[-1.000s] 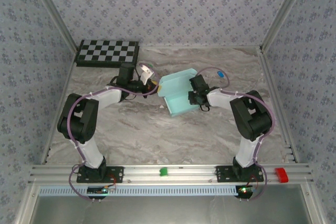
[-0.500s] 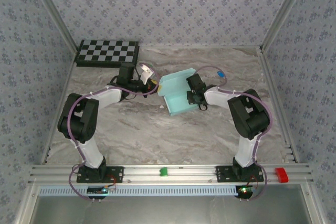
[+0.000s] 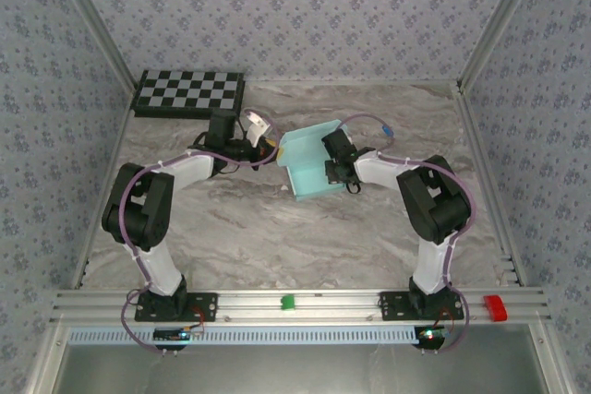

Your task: Fold the paper box

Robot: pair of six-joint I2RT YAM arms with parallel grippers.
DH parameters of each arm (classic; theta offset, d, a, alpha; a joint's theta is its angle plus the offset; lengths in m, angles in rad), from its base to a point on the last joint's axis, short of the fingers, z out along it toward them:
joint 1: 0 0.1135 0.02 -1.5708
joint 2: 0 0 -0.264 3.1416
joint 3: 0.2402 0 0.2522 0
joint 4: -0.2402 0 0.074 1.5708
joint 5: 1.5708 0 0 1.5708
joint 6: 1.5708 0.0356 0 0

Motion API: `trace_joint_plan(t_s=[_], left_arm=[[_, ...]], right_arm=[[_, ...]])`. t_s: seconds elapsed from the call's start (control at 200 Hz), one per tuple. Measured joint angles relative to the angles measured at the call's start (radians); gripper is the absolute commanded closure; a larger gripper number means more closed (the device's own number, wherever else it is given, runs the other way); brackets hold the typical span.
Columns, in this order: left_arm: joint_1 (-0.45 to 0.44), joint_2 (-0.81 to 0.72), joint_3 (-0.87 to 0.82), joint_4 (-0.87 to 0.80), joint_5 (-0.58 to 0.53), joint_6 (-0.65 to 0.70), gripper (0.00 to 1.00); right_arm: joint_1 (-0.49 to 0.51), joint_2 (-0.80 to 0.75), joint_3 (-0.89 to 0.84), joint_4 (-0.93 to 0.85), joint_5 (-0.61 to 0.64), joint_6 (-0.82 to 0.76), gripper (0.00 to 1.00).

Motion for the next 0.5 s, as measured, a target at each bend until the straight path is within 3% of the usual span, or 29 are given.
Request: trace_joint_plan(t_s=[0.5], left_arm=[[0.011,0.000,0.000,-0.019,0.019,0.000,1.00]], right_arm=[[-0.016,-0.005,-0.005,0.013,-0.036,0.003,0.70]])
